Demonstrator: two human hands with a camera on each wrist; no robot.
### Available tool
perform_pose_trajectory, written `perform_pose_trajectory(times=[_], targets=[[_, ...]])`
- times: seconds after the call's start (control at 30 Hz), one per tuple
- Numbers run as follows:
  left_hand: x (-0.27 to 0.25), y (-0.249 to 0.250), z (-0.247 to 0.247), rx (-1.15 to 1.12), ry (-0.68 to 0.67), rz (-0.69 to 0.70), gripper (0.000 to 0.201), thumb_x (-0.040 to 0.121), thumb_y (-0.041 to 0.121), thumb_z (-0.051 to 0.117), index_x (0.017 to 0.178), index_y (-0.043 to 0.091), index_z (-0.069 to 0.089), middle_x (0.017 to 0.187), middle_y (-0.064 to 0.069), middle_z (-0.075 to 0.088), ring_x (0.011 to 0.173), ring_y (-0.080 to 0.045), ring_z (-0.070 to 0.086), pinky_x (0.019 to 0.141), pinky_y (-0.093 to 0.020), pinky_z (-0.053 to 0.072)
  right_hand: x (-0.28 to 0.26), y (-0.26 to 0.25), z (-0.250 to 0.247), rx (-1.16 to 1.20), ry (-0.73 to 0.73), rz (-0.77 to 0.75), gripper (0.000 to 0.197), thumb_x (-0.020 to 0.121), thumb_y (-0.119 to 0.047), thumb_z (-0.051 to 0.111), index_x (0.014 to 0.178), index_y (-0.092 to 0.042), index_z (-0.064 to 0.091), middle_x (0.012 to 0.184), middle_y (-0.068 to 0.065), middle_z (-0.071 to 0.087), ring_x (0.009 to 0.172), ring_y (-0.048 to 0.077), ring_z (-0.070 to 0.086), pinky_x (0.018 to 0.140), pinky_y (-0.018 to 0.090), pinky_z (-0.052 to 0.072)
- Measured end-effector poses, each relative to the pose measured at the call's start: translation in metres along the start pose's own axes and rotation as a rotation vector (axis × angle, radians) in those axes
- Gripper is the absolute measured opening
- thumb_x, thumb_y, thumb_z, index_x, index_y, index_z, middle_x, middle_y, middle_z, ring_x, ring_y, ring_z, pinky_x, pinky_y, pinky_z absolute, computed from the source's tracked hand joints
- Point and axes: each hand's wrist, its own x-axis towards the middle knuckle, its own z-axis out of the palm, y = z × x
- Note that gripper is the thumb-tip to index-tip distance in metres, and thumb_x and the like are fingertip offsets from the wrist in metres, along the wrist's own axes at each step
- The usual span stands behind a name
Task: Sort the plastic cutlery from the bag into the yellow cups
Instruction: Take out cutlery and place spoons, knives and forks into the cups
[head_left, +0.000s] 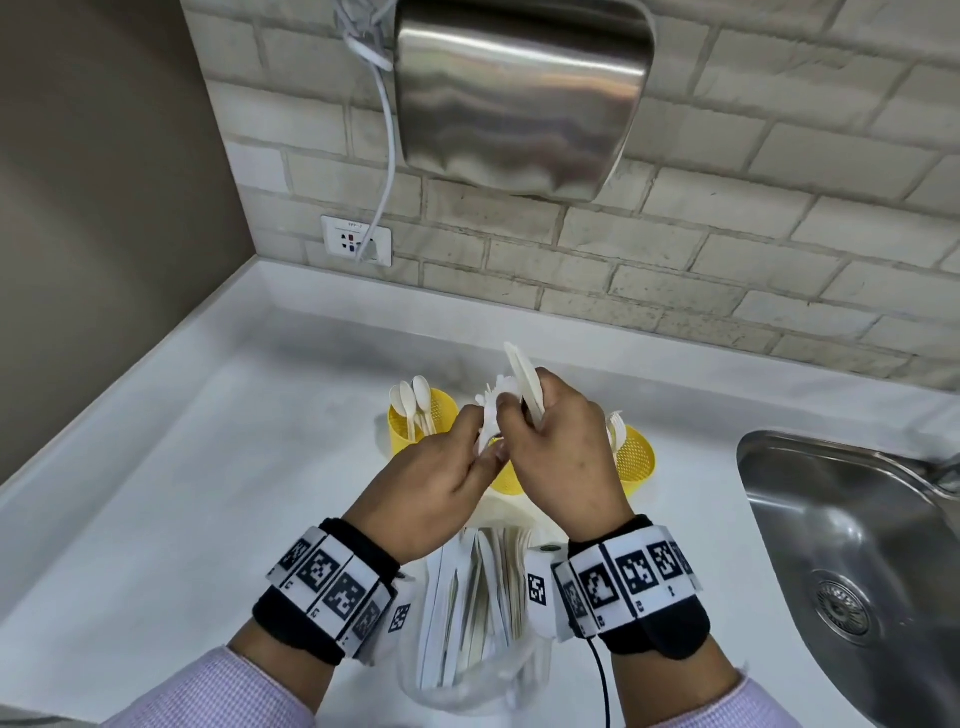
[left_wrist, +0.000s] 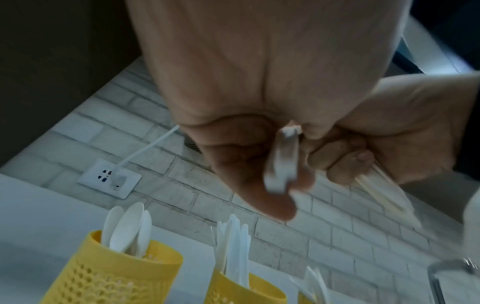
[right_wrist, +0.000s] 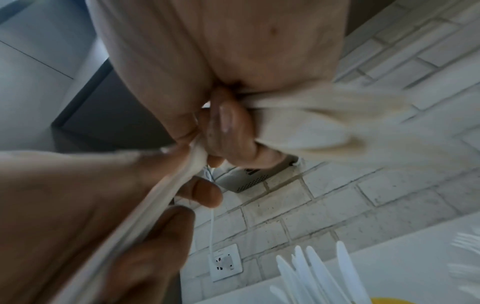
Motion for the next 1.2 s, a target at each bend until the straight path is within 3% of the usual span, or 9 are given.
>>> perform_pose_trajectory(times=[0.13, 0.27, 0.33, 0.5, 0.63, 0.73, 0.9, 1.03, 1.2], targets=[[0.007, -0.012, -0.014, -0.212, 0.051, -0.009, 0.013, 0.099, 0.038, 0.058, 0.088, 0.032, 0.061, 0.081, 0.006, 0.057, 0.077, -0.01, 0.057, 0.073, -0.033, 0.05, 0.002, 0.007, -0.001, -0.022, -0.071, -0.116, 0.019, 0.1, -0.025, 0.058, 0.085, -0.016, 0.052, 0.055, -0.004, 0.051, 0.053, 0.015, 0.05, 0.052, 0.026, 0.04], [0.014, -0.018, -0.027, -0.302, 0.004, -0.097, 0.022, 0.091, 0.031, 0.076, 0.106, 0.015, 0.071, 0.082, 0.0, 0.067, 0.075, -0.018, 0.065, 0.073, -0.047, 0.06, 0.003, 0.018, 0.004, 0.076, -0.133, -0.1, 0.017, 0.098, -0.038, 0.065, 0.093, -0.022, 0.06, 0.066, -0.008, 0.061, 0.062, 0.008, 0.059, 0.06, 0.029, 0.049], [0.02, -0.018, -0.034, -0.282, 0.103, -0.094, 0.019, 0.09, 0.02, 0.078, 0.109, 0.02, 0.072, 0.079, 0.008, 0.068, 0.071, -0.013, 0.067, 0.069, -0.044, 0.062, 0.007, 0.026, 0.007, 0.253, -0.053, -0.009, 0.017, 0.095, -0.039, 0.069, 0.094, -0.023, 0.062, 0.07, -0.007, 0.065, 0.064, 0.009, 0.062, 0.059, 0.03, 0.051], [0.041, -0.033, -0.054, -0.032, 0.367, -0.098, 0.019, 0.089, 0.024, 0.078, 0.101, 0.022, 0.063, 0.08, 0.007, 0.068, 0.075, -0.01, 0.072, 0.07, -0.035, 0.062, 0.034, 0.044, 0.0, 0.791, 0.288, 0.438, 0.027, 0.097, -0.015, 0.052, 0.071, -0.018, 0.046, 0.049, -0.006, 0.034, 0.044, 0.015, 0.027, 0.048, 0.024, 0.021], [0.06, -0.051, -0.057, 0.158, 0.424, -0.121, 0.026, 0.088, 0.023, 0.079, 0.108, 0.019, 0.061, 0.079, 0.008, 0.066, 0.069, -0.009, 0.069, 0.064, -0.012, 0.049, 0.064, 0.047, 0.006, 0.88, 0.417, 0.391, 0.03, 0.102, -0.017, 0.051, 0.075, -0.016, 0.038, 0.052, -0.004, 0.032, 0.045, 0.016, 0.025, 0.048, 0.028, 0.02], [0.068, -0.07, -0.048, 0.238, 0.38, -0.148, 0.03, 0.086, 0.021, 0.08, 0.109, 0.019, 0.06, 0.08, 0.006, 0.067, 0.07, -0.017, 0.069, 0.07, -0.029, 0.057, 0.078, 0.057, 0.024, 0.803, 0.41, 0.299, 0.027, 0.107, -0.026, 0.048, 0.082, -0.017, 0.041, 0.059, -0.004, 0.033, 0.049, 0.015, 0.027, 0.049, 0.031, 0.026], [0.068, -0.09, -0.031, 0.268, 0.271, -0.255, 0.036, 0.085, 0.024, 0.08, 0.114, 0.019, 0.06, 0.09, -0.003, 0.073, 0.082, -0.026, 0.07, 0.077, -0.04, 0.059, 0.081, 0.099, 0.059, 0.432, 0.261, 0.387, 0.066, 0.088, -0.08, 0.045, 0.118, -0.022, 0.054, 0.101, -0.003, 0.055, 0.092, 0.02, 0.053, 0.094, 0.044, 0.05], [0.061, -0.095, -0.023, 0.313, 0.275, -0.24, 0.047, 0.082, 0.025, 0.083, 0.122, 0.021, 0.059, 0.11, -0.003, 0.063, 0.095, -0.024, 0.063, 0.086, -0.04, 0.055, 0.069, 0.109, 0.064, 0.302, 0.271, 0.317, 0.013, 0.097, -0.032, 0.061, 0.101, -0.02, 0.057, 0.084, 0.001, 0.068, 0.078, 0.014, 0.064, 0.074, 0.031, 0.049], [0.055, -0.087, -0.02, 0.359, 0.465, -0.169, 0.047, 0.084, 0.028, 0.08, 0.126, 0.017, 0.061, 0.117, -0.008, 0.049, 0.111, -0.029, 0.053, 0.093, -0.03, 0.043, 0.061, 0.109, 0.059, 0.312, 0.258, 0.253, 0.026, 0.089, -0.009, 0.066, 0.107, -0.023, 0.054, 0.086, -0.003, 0.068, 0.081, 0.012, 0.063, 0.075, 0.022, 0.049]])
